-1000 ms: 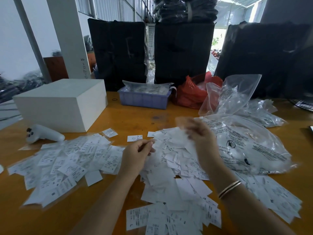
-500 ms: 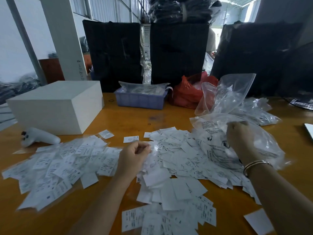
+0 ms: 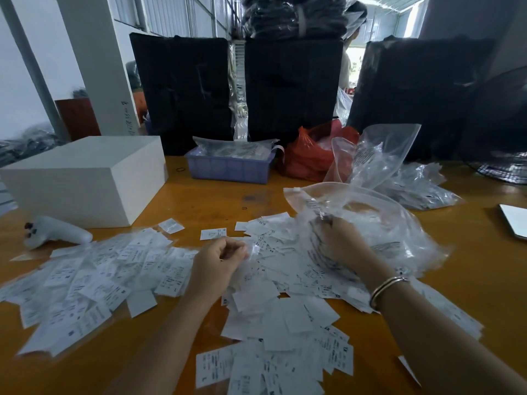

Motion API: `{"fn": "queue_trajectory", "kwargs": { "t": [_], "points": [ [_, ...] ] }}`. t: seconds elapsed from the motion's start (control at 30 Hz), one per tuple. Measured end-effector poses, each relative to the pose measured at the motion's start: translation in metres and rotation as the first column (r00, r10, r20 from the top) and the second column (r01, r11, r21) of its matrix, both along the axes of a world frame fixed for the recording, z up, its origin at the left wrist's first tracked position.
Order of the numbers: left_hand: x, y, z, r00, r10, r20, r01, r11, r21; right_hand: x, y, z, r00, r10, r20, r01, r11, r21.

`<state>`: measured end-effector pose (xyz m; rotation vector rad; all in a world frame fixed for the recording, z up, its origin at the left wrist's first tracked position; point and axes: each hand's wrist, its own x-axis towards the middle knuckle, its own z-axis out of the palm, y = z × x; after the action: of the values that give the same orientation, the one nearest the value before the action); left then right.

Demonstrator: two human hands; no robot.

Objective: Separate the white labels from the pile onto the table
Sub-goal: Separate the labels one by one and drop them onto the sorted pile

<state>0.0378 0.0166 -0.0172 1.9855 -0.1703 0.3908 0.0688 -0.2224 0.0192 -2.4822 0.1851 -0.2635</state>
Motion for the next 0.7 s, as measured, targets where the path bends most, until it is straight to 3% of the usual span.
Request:
{"fn": "queue_trajectory", "kwargs": {
  "t": [0.17,0.3,0.4,0.47,0.5,0.57,0.6,0.63,0.7],
  "points": [
    [0.000,0.005,0.001,1.000,-0.005,-0.013,0.005,0.999,-0.042,0.005,0.028,-0.003,0.992,0.101,-0.080,-0.103,0.995,-0.012],
    [0.003,0.008,0.002,0.999,0.024,-0.027,-0.028,0.986,-0.162,0.003,0.021,0.001,0.997,-0.062,-0.050,0.047,0.966,-0.255],
    [0.005,0.006,0.004,0.999,-0.002,-0.038,-0.008,0.966,-0.260,-0.008,0.024,0.012,0.968,-0.082,0.236,0.160,0.929,-0.334],
    [0.005,0.006,0.004,0.999,-0.006,-0.038,-0.005,0.958,-0.288,-0.016,0.038,0.016,0.848,0.120,0.517,0.097,0.923,-0.373],
    [0.005,0.006,0.004,0.999,-0.003,-0.034,-0.007,0.957,-0.291,-0.020,0.049,0.016,0.812,0.262,0.521,-0.013,0.901,-0.434],
    [0.005,0.007,0.004,0.999,0.015,-0.031,-0.023,0.965,-0.260,-0.023,0.069,0.005,0.831,0.482,0.278,-0.244,0.765,-0.596],
    [0.005,0.008,0.004,0.999,0.030,-0.035,-0.037,0.973,-0.230,-0.022,0.075,-0.004,0.855,0.500,0.134,-0.310,0.702,-0.642],
    [0.005,0.009,0.003,0.998,0.041,-0.040,-0.048,0.979,-0.196,-0.019,0.078,-0.012,0.878,0.476,0.051,-0.330,0.679,-0.656],
    [0.004,0.012,0.002,0.997,0.055,-0.049,-0.060,0.994,-0.089,-0.014,0.078,-0.022,0.919,0.393,0.042,-0.274,0.710,-0.649]
  ]
}}
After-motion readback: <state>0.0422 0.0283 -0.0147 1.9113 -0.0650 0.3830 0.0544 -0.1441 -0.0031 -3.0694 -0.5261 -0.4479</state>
